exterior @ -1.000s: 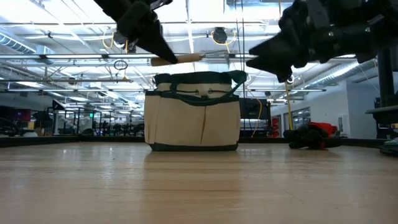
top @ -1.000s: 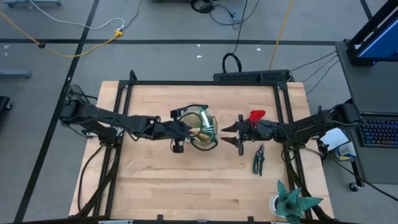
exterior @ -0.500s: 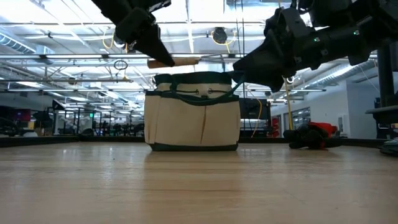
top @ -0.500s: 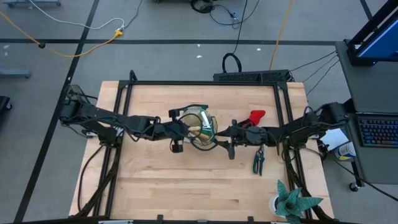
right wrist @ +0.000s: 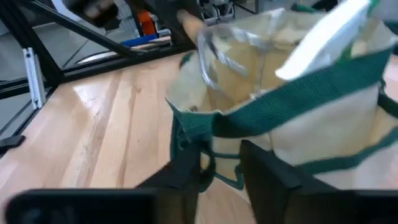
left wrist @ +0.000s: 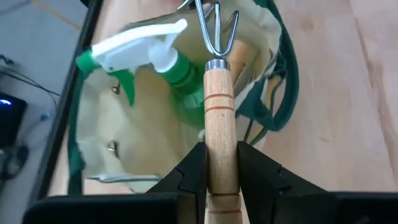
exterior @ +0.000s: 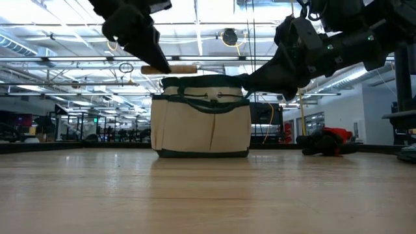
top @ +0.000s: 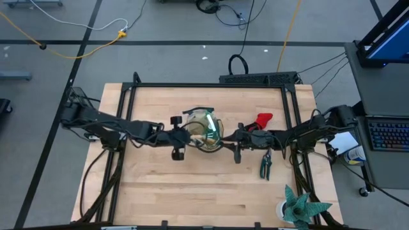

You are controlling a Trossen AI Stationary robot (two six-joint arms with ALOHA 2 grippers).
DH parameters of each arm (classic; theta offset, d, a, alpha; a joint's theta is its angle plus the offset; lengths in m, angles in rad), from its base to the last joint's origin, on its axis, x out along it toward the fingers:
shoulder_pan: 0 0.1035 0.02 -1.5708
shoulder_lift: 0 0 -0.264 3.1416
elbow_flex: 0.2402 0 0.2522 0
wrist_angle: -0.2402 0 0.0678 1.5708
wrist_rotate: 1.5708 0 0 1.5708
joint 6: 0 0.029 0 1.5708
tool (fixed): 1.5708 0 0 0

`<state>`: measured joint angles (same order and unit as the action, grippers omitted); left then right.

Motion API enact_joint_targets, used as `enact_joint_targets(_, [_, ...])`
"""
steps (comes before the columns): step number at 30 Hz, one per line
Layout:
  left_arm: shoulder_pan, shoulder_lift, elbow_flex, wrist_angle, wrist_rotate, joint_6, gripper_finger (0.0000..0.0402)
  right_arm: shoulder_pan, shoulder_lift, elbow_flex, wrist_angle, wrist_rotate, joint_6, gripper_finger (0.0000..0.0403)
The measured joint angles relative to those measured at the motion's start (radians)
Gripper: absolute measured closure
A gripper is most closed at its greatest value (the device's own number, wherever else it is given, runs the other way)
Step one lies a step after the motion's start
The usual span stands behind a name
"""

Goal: Pick & Place Garden tools in Gardening bag
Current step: Put the brown hand rake into the brown gardening bag

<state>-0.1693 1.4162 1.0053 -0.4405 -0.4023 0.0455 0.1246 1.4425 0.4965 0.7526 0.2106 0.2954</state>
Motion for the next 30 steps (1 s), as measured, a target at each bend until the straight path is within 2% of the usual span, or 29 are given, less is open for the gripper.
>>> enact_joint_targets(4, [0.024, 0.01, -0.001, -0.005, 0.067, -0.022, 0.033, 0.0, 0.0, 0.0, 0.022, 0.0, -0.041, 0.037])
enact_joint_targets(6, [0.042, 0.015, 0.001, 0.031, 0.1, -0.02, 0.033, 0.004, 0.0, 0.0, 0.031, 0.0, -0.069, 0.0394])
enact_joint_targets(12, [0.111, 0.017, 0.0, 0.04, 0.272, -0.034, 0.033, 0.027, 0.0, 0.0, 0.048, -0.002, -0.117, 0.0399])
enact_joint_targets(16, [0.147, 0.017, 0.024, -0.011, 0.294, -0.07, 0.033, 0.034, 0.0, 0.0, 0.048, -0.001, -0.136, 0.04])
enact_joint_targets(21, [0.175, 0.091, 0.171, -0.178, 0.331, -0.093, 0.033, 0.034, 0.0, 0.0, 0.053, -0.001, -0.165, 0.0401])
enact_joint_targets(27, [0.205, 0.289, 0.446, -0.429, 0.344, -0.054, 0.033, 0.034, 0.0, 0.0, 0.069, -0.002, -0.166, 0.0402])
enact_joint_targets(30, [0.214, 0.39, 0.555, -0.48, 0.356, -0.017, 0.033, 0.034, 0.0, -0.001, 0.066, -0.002, -0.17, 0.0402])
